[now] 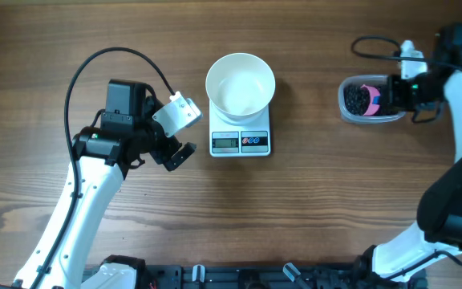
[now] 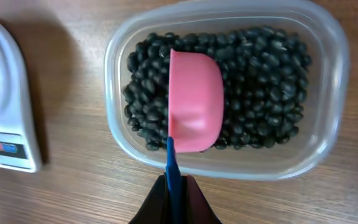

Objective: Scoop item into bowl and weigh 150g on scale
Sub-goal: 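Dip the pink scoop into the black beans with the right gripper, then lift the filled scoop and carry it over the white bowl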

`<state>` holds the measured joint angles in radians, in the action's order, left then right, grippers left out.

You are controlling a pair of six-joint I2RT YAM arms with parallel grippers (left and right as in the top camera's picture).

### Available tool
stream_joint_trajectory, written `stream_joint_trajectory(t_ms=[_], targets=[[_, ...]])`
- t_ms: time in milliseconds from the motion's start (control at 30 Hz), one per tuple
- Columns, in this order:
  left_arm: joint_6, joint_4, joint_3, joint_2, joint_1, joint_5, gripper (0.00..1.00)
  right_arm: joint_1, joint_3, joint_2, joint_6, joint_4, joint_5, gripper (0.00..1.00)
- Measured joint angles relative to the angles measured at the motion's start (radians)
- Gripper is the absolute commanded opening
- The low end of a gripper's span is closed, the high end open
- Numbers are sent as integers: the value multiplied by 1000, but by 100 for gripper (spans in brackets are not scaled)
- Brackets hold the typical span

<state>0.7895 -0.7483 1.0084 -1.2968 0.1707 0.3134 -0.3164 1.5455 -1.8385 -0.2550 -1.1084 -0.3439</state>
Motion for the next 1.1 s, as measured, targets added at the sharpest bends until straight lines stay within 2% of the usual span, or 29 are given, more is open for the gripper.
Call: stream_joint_trajectory(t_ms=[300,700,933,1100], targets=[[0,0,0,0,0,0,100,-208,0,-8,-3,-28,-218,4],[0,0,0,0,0,0,100,-248,0,-8,-113,-113,-526,4],[0,0,0,0,0,0,100,-138,0,-8,-150,-153,-682,4],[0,0,0,0,0,0,100,34,0,-8,-64,-60,-722,4]])
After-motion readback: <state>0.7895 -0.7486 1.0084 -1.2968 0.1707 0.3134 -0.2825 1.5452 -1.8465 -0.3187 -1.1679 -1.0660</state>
